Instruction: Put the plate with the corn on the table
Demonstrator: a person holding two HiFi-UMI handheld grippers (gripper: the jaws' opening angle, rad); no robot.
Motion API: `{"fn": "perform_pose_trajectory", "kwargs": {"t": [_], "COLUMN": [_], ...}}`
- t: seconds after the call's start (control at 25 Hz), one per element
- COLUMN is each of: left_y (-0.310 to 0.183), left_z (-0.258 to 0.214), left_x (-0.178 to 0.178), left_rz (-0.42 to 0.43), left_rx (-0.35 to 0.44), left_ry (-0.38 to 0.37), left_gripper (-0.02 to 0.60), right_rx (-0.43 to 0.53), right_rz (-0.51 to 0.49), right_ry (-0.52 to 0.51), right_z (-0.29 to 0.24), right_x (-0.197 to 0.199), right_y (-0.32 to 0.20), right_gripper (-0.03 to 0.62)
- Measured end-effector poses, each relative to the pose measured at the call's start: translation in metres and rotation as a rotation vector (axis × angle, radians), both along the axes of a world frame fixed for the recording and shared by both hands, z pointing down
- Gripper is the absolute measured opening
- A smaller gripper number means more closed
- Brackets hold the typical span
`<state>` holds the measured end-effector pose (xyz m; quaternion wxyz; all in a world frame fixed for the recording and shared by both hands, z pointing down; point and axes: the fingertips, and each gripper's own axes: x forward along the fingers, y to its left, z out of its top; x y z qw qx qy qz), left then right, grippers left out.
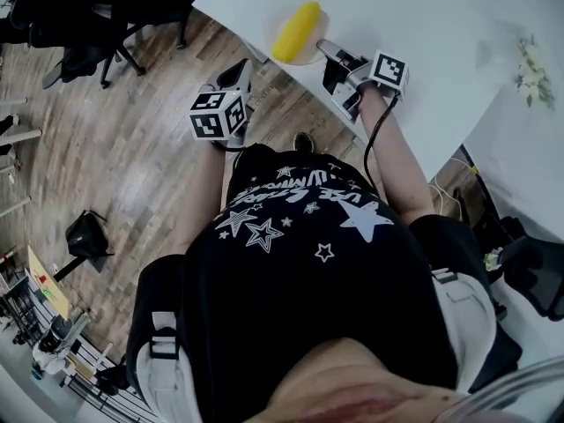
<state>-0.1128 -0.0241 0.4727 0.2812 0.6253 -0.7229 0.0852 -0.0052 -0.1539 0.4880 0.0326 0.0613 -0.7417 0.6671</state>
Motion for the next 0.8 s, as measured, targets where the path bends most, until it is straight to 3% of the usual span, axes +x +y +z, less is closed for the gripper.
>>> {"fn": "perform_pose_trajectory", "kwargs": {"t": [0.52,0.8], "left_y": [-0.07,-0.134], "left_z": [0.016,0.019], "left_x": [-0.05,-0.093], "left_rz": [0.114,0.235], "left_rx": [-0.007,-0.013], "left_ry": [0.027,0.024], "left_gripper": [0.005,0.005], "right_rx": [0.006,0.021], "right_rz": [0.122,0.198], "right_ry": [0.041,0.067], "right_z": [0.017,0.025], "right_x": [-0.023,-0.054], "right_y": [-0.051,-0.088], "right_gripper": [0.029,0.029]}}
